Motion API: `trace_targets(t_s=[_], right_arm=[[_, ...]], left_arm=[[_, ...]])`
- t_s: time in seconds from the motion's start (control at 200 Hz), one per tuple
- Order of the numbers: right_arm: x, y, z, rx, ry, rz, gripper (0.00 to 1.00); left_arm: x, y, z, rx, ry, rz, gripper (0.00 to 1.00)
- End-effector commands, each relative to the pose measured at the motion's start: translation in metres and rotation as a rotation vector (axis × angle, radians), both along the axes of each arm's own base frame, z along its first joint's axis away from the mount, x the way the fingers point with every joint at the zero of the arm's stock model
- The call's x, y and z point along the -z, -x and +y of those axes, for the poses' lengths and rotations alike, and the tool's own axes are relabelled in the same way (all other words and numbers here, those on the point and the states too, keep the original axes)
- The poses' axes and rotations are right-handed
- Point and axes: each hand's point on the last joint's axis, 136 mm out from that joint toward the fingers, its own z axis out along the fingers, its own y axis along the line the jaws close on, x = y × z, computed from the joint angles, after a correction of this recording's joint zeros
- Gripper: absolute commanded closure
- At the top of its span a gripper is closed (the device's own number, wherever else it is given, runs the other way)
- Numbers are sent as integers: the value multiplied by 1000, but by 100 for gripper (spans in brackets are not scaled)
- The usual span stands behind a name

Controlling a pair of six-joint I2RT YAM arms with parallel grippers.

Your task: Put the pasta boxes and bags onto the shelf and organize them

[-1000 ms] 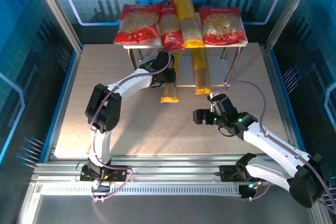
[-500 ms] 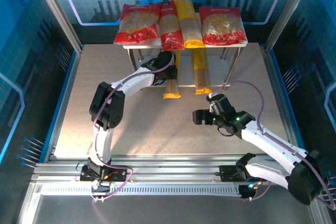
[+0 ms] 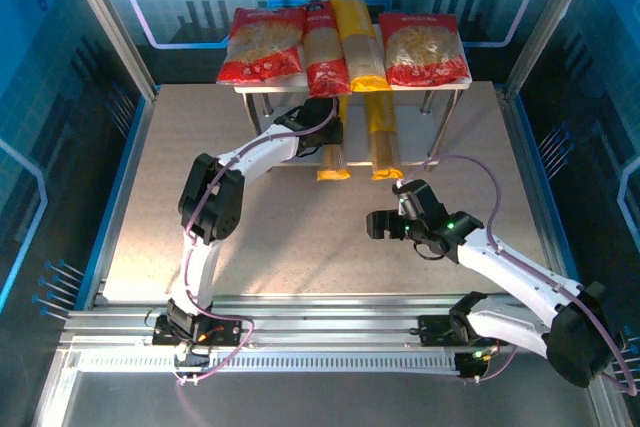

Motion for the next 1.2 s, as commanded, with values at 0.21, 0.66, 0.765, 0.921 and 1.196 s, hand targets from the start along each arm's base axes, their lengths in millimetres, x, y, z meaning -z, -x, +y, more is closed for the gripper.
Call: trace_targets(t_s=[0.21, 0.66, 0.765, 0.921, 1.196], right_arm=[[3, 2, -2, 7, 12, 2, 2], [6, 2, 0, 3, 11, 8, 2], [6, 2, 1, 4, 8, 12, 2], [6, 2, 1, 5, 4, 13, 2], [4, 2, 3, 5, -7, 10, 2]], left_arm=[[2, -21, 3, -57, 11, -43, 61], [-7, -8, 2, -30, 49, -45, 1], [-14, -4, 2, -15, 60, -62, 1], [-24, 8, 8, -10, 64, -88, 1], [-36, 42, 22, 18, 38, -109, 1]])
